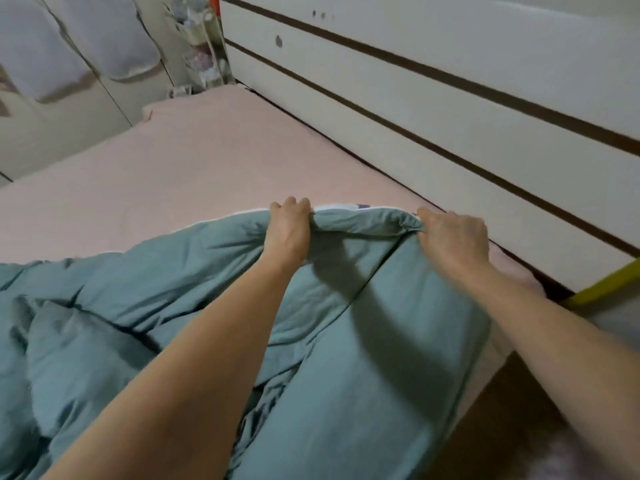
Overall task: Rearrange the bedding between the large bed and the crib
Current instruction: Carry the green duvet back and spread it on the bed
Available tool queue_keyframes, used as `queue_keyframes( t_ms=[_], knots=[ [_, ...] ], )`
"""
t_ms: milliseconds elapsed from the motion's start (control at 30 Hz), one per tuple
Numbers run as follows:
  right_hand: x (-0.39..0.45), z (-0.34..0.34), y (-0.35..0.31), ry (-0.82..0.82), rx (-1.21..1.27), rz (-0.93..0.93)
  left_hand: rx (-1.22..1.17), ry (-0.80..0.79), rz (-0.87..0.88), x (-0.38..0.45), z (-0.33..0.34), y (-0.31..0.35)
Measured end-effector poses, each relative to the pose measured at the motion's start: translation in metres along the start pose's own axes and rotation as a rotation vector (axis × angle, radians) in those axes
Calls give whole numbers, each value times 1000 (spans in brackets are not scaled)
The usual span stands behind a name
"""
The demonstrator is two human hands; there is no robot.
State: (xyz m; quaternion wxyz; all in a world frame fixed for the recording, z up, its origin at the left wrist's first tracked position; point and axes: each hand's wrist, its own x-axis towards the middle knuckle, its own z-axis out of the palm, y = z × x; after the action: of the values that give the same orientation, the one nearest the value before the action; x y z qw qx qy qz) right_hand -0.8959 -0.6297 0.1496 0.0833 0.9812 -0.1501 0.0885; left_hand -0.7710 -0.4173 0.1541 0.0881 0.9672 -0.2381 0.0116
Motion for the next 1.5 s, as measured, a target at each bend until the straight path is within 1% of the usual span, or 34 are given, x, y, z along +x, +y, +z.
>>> queue_keyframes(
  t_ms=[67,100,133,167,200,233,267,333,367,400,467,500,533,567,600,667,700,733,767,833,900,1000,1067,1100,1167,1233,1300,1400,1500],
  knots=[
    [37,-1,60,66,-22,38,-108,58,26,55,1,56],
    [49,-1,78,91,-16,64,-193,99,34,73,-2,72],
    [70,3,114,100,-27,107,-266,130,56,107,2,109],
    [81,9,132,95,-1,152,-295,172,71,125,5,127],
    [88,18,147,67,8,185,-277,171,79,140,10,145],
    [94,32,169,16,15,219,-261,137,83,161,27,172],
    [96,50,186,-41,14,242,-243,61,58,177,45,195],
    [80,86,195,-177,51,235,-139,-192,-11,181,85,218],
    [71,100,194,-225,84,224,-59,-323,18,179,106,227],
    [64,113,193,-258,118,215,19,-438,118,176,130,235],
    [53,134,186,-273,208,174,116,-578,355,163,167,243],
    [49,140,186,-280,277,162,133,-611,439,158,178,249],
    [46,146,186,-315,348,143,142,-611,478,156,183,252],
    [41,152,189,-365,411,115,163,-608,494,155,185,253],
    [36,153,195,-457,421,75,202,-612,498,155,184,255],
    [21,160,215,-658,329,-30,283,-631,490,155,178,258],
    [13,163,224,-734,290,-50,310,-649,490,152,172,260],
    [3,162,230,-755,261,-30,317,-652,492,148,167,263],
    [-6,159,235,-728,229,8,313,-641,498,143,161,266],
    [-16,149,242,-596,179,123,290,-612,483,136,150,270],
    [-30,127,243,-515,203,218,270,-609,477,123,136,267],
    [-47,95,248,-539,210,341,216,-639,454,107,126,253],
    [-61,82,250,-561,194,359,243,-679,437,96,123,240],
    [-68,80,253,-566,228,369,261,-708,427,92,123,233],
    [-80,83,263,-580,388,396,224,-730,399,87,128,223],
    [-84,88,275,-572,499,430,151,-651,392,87,136,223],
    [-79,99,288,-488,502,471,98,-503,400,97,147,234],
    [-50,127,309,-302,359,502,27,-340,361,128,166,265],
    [-9,145,329,-211,233,446,-14,-264,248,166,181,296]
  ],
)
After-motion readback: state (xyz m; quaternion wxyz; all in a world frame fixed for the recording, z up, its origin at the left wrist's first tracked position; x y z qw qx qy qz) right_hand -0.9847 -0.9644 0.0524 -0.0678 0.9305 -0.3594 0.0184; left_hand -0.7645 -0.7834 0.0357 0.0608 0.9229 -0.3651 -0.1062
